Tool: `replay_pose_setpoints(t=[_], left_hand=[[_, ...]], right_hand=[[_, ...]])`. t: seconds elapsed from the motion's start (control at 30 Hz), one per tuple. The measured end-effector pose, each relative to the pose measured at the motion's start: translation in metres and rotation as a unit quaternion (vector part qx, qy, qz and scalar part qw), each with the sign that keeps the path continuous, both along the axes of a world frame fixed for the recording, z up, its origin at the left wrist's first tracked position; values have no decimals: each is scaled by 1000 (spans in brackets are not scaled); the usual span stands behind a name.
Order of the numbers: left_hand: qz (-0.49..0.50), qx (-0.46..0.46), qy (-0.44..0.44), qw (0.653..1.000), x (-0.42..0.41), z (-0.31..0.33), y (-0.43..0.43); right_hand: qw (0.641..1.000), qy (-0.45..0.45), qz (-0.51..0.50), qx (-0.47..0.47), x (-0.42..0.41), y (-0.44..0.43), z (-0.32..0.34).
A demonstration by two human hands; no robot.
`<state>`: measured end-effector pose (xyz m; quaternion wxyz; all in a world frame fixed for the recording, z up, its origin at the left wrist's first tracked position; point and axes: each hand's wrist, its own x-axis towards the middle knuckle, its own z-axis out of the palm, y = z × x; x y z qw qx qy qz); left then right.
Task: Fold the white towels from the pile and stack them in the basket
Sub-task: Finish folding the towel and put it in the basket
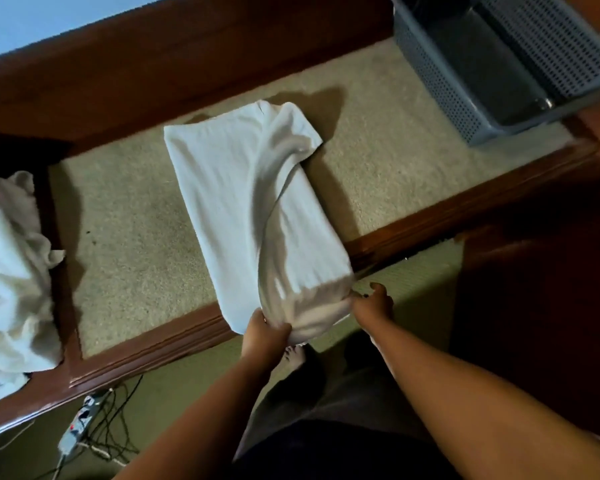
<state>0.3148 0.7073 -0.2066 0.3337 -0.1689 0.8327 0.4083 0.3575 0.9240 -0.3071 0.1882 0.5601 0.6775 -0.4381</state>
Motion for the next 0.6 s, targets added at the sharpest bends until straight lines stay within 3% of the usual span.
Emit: replay_pose_setpoints(t=[0.13,0.2,0.37,0.43,0.53,0.6], left_hand=[[-9,25,-30,999,1,-6,-24],[0,56,-56,997,-4,-5,-31],[-4,95,-88,992,-17,3,-39],[-7,89,-84,992,-17,1,-43],[-20,51,-77,996,-13,-6,-47],[-28,25,-74,997,-12,-10,-46]], right_hand=[[952,33,-185,-241,-1,-14,1],[935,30,-216,-281,2,-20,-8],[884,121,-309,-328,15,-26,-27],[893,124,-300,-310,31,-26,-35],[960,10,-222,-173,59,-26,-35],[975,-4,-156,-155,72,-29,-34]])
